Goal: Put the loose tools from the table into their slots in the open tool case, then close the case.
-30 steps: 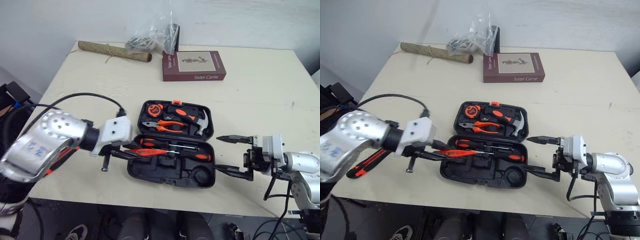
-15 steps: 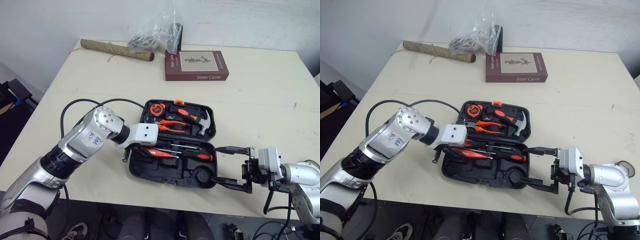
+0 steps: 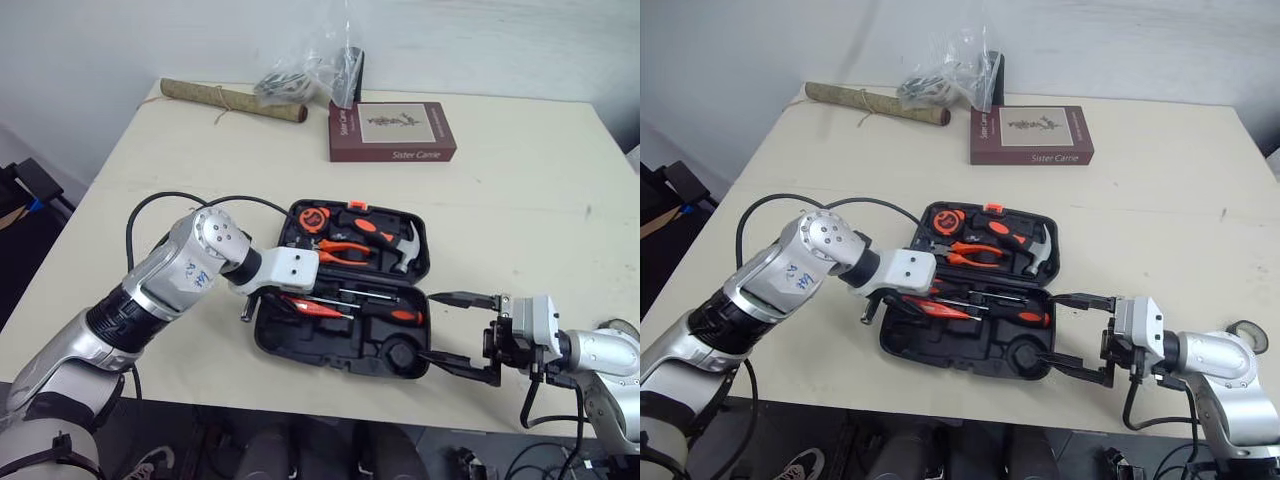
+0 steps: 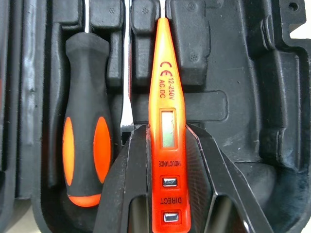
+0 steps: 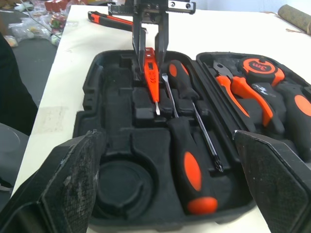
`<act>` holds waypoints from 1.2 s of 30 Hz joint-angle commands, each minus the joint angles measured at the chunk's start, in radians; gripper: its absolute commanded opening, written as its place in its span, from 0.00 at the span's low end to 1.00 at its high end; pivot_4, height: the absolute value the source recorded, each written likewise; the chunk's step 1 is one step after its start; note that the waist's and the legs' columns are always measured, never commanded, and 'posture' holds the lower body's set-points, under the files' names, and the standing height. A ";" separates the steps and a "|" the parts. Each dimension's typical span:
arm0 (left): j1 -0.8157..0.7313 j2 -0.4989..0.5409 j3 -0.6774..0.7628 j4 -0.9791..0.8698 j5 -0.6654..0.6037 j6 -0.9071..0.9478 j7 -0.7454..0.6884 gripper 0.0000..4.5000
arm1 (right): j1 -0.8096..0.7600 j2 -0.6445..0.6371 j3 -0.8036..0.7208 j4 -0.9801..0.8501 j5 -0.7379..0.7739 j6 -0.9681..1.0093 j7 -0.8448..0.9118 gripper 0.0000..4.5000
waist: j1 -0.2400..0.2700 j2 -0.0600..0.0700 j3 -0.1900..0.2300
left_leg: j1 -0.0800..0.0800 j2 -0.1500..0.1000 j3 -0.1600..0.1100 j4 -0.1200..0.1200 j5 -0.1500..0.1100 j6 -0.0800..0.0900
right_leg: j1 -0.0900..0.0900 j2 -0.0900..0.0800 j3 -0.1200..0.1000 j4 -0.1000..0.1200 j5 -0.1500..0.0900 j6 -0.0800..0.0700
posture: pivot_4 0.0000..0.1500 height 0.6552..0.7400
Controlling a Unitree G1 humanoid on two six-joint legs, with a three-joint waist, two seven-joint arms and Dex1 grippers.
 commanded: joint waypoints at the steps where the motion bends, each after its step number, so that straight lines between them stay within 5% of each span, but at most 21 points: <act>1: 0.005 0.019 -0.039 0.011 0.075 0.020 0.004 0.07 | 0.000 0.003 -0.015 -0.025 -0.004 -0.019 -0.012 1.00 | 0.000 0.000 0.000 | 0.000 0.000 0.000 0.000 0.000 0.000 | 0.000 0.000 0.000 0.000 0.000 0.000 | 1.00 1.00; 17: 0.041 -0.012 -0.064 0.010 0.149 0.012 0.020 0.07 | -0.005 0.019 0.008 -0.001 -0.015 -0.042 -0.004 1.00 | -0.001 0.000 -0.001 | 0.007 0.001 -0.001 0.005 0.000 0.000 | 0.006 -0.003 0.002 0.005 -0.001 -0.001 | 1.00 1.00; 22: 0.047 -0.018 0.029 -0.056 0.073 0.043 0.013 0.55 | -0.006 0.021 0.008 0.003 -0.012 -0.042 0.002 1.00 | -0.003 0.000 -0.001 | 0.005 0.002 -0.001 0.005 0.000 0.000 | 0.005 -0.003 0.001 0.006 -0.001 -0.001 | 1.00 1.00; 29: 0.026 0.068 0.140 -0.174 -0.036 0.114 -0.075 0.55 | -0.007 0.014 0.012 -0.004 -0.004 -0.021 0.013 1.00 | 0.000 0.000 0.000 | 0.001 0.001 -0.002 0.007 0.000 0.000 | 0.002 -0.003 0.001 0.006 -0.001 -0.001 | 1.00 1.00; 33: 0.105 0.017 0.269 -0.153 -0.124 0.029 -0.002 0.55 | -0.004 0.018 0.016 -0.010 -0.006 -0.014 0.012 1.00 | 0.003 0.000 0.000 | 0.001 0.001 -0.002 0.008 0.000 0.000 | 0.002 -0.003 0.001 0.006 -0.001 -0.001 | 1.00 1.00; 36: 0.217 -0.111 0.440 -0.087 -0.237 -0.093 0.093 0.36 | 0.001 0.023 0.017 -0.007 -0.009 -0.018 0.008 1.00 | 0.002 0.000 0.000 | 0.001 0.001 -0.003 0.008 -0.001 0.001 | 0.003 -0.004 0.001 0.006 -0.001 -0.001 | 1.00 1.00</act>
